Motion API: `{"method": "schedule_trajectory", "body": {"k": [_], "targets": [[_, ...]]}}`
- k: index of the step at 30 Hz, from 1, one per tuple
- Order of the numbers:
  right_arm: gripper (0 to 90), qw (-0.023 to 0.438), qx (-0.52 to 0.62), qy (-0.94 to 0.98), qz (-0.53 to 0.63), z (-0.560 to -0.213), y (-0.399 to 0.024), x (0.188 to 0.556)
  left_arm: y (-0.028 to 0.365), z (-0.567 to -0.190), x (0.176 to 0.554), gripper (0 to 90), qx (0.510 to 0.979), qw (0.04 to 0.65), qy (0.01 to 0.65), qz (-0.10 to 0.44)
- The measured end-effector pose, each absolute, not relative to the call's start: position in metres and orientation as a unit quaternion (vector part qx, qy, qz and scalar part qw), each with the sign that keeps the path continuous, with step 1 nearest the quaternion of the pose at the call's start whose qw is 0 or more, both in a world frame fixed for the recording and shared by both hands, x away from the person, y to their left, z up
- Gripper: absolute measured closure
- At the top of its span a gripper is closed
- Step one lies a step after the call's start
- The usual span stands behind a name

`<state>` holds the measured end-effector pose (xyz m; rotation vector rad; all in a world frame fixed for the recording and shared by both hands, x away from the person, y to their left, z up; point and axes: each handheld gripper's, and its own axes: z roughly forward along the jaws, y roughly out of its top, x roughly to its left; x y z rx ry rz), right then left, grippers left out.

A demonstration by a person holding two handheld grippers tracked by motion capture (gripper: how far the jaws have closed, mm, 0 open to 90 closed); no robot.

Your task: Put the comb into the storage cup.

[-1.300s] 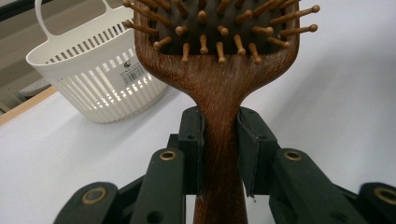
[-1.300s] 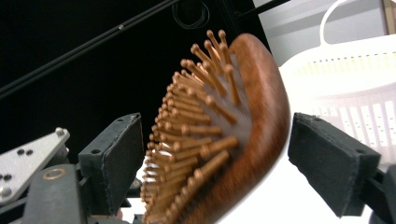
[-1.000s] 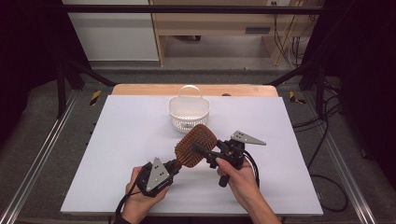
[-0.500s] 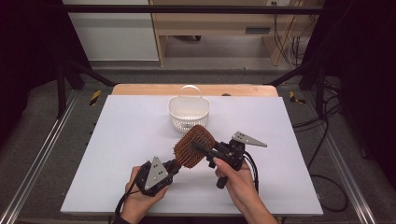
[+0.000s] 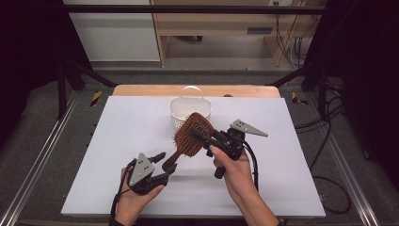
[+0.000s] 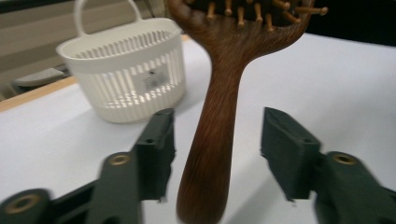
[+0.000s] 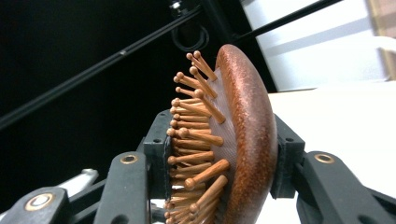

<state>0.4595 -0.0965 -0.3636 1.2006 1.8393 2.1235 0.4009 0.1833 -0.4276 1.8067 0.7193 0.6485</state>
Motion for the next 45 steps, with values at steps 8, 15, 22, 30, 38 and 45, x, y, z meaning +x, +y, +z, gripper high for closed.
{"method": "schedule_trajectory", "body": {"k": [8,15,22,30,38,45], "targets": [[52.6,0.069,0.404,0.612,0.676,-0.354,-0.101,0.478,0.225,-0.425,0.398,21.3,0.694,0.537,0.378,0.295],[52.5,0.078,0.408,0.614,0.672,-0.346,-0.105,0.486,0.243,-0.43,0.401,8.0,0.673,0.533,0.408,0.31],[52.4,0.088,0.412,0.618,0.664,-0.338,-0.106,0.494,0.256,-0.438,0.408,4.6,0.662,0.531,0.424,0.317],[52.2,0.094,0.413,0.615,0.666,-0.332,-0.105,0.499,0.265,-0.442,0.411,4.3,0.646,0.536,0.445,0.312],[52.1,0.092,0.418,0.608,0.669,-0.327,-0.105,0.504,0.267,-0.443,0.412,3.0,0.644,0.535,0.449,0.312],[52.1,0.093,0.415,0.601,0.676,-0.318,-0.104,0.507,0.266,-0.443,0.412,2.0,0.645,0.534,0.449,0.311]]}}
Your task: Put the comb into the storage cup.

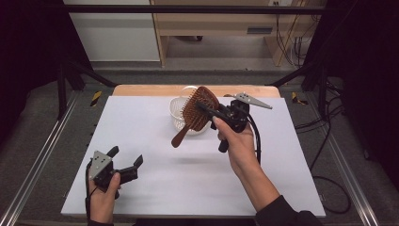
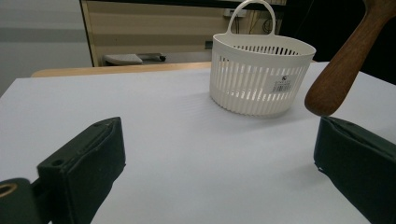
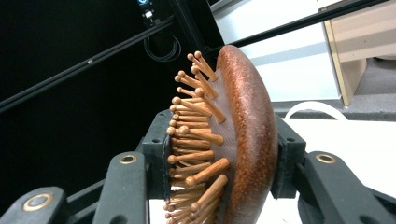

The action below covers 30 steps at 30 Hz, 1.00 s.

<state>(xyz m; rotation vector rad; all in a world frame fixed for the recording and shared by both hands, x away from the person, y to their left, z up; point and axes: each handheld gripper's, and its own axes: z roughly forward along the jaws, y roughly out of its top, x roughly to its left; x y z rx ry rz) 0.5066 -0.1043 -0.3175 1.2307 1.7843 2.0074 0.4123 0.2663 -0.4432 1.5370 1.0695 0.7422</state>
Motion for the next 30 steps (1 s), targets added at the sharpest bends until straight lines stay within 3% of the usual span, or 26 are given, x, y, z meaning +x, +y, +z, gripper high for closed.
{"method": "schedule_trajectory", "body": {"k": [30], "targets": [[51.9,0.118,0.423,0.553,0.708,-0.282,-0.096,0.545,0.263,-0.444,0.412,2.4,0.656,0.528,0.44,0.313]]}}
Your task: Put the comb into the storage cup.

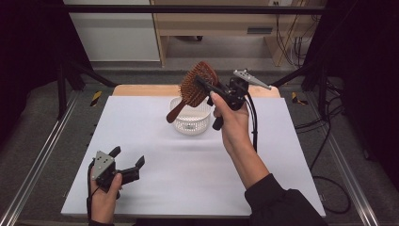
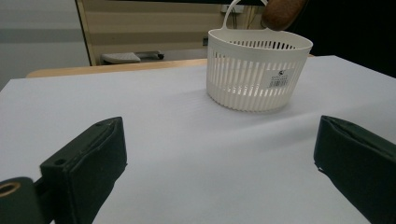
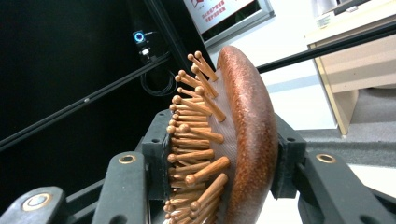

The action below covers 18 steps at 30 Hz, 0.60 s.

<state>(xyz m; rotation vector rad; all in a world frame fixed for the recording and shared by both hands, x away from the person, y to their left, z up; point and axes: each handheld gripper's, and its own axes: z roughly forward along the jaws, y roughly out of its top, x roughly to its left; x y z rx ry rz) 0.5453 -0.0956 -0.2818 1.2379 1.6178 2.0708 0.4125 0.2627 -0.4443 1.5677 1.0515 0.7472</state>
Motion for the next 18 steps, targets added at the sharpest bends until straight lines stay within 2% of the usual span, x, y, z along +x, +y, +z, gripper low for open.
{"method": "schedule_trajectory", "body": {"k": [18], "targets": [[51.8,0.141,0.44,0.537,0.706,-0.281,-0.096,0.571,0.263,-0.444,0.413,2.6,0.656,0.527,0.437,0.316]]}}
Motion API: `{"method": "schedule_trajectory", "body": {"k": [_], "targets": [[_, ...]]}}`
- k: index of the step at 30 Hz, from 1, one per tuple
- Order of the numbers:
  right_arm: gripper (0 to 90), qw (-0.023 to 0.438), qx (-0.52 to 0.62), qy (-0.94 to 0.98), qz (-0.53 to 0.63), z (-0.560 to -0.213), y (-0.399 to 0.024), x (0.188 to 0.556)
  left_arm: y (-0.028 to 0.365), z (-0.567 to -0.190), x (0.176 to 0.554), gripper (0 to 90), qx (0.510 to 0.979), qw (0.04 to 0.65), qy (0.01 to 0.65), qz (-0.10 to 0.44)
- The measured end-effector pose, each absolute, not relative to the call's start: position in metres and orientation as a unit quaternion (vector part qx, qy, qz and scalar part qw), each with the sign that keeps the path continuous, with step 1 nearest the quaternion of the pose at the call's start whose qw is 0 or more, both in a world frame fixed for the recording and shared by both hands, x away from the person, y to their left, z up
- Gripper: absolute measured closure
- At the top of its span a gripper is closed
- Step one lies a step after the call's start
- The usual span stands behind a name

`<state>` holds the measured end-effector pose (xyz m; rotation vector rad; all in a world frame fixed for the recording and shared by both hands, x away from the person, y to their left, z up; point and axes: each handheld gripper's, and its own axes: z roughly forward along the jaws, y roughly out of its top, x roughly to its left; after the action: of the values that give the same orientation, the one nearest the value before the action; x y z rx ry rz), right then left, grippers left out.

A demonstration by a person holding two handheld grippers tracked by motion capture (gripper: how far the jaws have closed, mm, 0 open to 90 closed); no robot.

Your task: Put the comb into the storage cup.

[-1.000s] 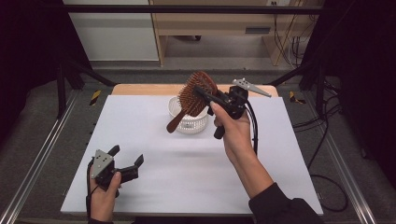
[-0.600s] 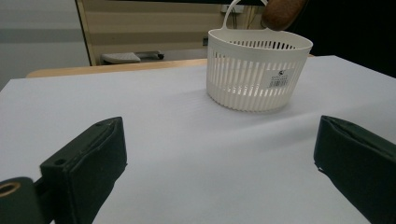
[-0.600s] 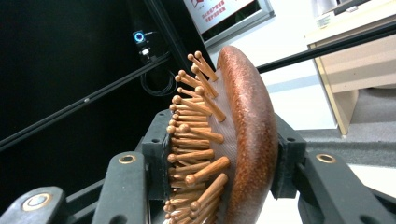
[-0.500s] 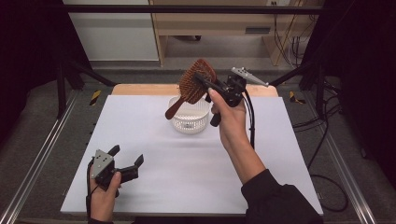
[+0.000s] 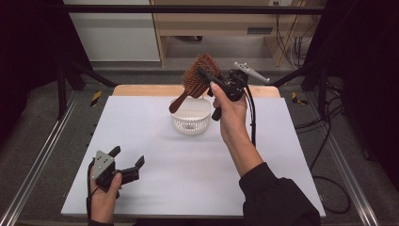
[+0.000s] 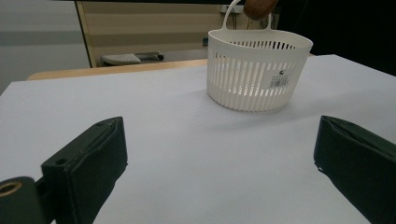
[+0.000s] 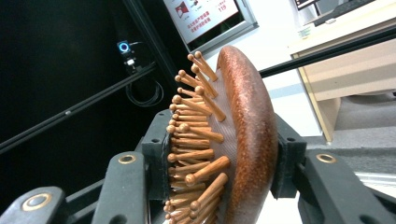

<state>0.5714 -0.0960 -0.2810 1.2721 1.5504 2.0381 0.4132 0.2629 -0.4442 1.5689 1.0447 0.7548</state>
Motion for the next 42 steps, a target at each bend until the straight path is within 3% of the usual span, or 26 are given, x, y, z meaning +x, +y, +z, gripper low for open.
{"method": "schedule_trajectory", "body": {"k": [42], "targets": [[51.6,0.169,0.458,0.533,0.691,-0.286,-0.111,0.585,0.263,-0.444,0.413,1.9,0.658,0.527,0.435,0.316]]}}
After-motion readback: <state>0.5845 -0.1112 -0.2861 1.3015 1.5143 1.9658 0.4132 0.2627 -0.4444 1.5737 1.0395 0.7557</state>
